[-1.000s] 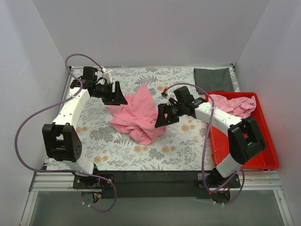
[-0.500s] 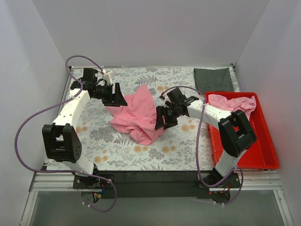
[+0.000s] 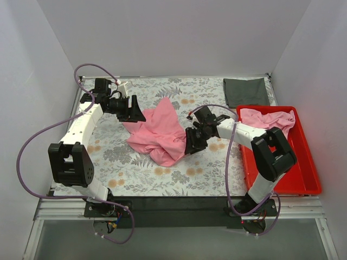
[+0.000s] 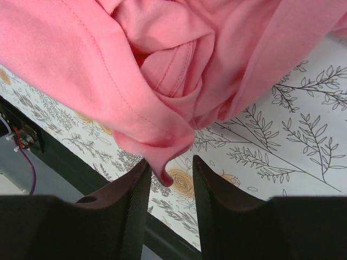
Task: Fold and stack the t-shirts
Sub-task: Flatten the tshirt out
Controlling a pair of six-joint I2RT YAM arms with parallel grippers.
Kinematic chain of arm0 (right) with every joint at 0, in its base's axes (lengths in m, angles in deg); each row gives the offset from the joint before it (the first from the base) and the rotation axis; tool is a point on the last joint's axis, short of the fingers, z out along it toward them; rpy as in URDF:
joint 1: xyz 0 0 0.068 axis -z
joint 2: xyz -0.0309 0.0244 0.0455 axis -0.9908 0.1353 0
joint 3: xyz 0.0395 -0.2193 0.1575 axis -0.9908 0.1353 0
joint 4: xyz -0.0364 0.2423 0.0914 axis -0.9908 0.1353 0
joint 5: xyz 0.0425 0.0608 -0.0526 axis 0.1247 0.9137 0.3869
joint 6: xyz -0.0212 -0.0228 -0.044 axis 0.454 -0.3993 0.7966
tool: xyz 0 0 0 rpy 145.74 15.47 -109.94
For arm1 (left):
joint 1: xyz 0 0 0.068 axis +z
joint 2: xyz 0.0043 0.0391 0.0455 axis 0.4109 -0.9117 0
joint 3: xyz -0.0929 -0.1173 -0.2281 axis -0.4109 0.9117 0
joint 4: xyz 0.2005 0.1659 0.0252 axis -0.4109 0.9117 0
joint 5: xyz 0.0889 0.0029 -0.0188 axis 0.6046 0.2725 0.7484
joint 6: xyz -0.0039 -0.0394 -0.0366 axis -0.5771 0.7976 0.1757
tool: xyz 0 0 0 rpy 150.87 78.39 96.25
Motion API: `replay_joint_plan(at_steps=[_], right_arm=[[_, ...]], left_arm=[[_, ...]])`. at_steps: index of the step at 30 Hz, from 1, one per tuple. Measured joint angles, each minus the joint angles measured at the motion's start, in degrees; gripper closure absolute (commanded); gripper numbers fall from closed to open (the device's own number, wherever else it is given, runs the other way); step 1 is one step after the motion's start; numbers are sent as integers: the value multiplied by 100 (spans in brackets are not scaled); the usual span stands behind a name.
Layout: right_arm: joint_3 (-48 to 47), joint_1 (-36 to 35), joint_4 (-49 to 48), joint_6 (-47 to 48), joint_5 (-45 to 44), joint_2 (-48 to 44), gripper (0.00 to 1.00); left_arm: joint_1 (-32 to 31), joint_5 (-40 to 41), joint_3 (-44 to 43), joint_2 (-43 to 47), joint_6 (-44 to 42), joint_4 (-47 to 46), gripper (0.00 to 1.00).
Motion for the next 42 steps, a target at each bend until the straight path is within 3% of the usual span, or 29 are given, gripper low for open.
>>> replay_joint_plan(at_steps=[9, 16, 19, 30, 34, 36, 37, 39, 42], right_arm=[[103, 297, -214, -118, 352, -164, 53], [101, 343, -382, -302, 841, -179, 35], [101, 339, -433, -341, 890, -188, 34], [66, 352, -442, -479, 833, 2, 50], [63, 365, -446, -487, 837, 28, 67], [68, 387, -452, -490, 839, 28, 81], [76, 409, -461, -479, 844, 24, 93], [125, 474, -481, -481, 866, -2, 99], [317, 621, -509, -439, 901, -151, 99]], left_arm=[[22, -7, 129, 0, -13, -61, 38], [22, -9, 160, 0, -17, -92, 38], [22, -9, 173, 0, -17, -107, 38], [26, -11, 192, 0, -15, -131, 38], [50, -7, 282, 0, -15, -131, 38], [66, -7, 317, 0, -15, -129, 38], [85, -4, 323, 0, -15, -129, 38], [103, -4, 326, 0, -13, -131, 38], [136, 44, 326, -4, -17, -142, 38]])
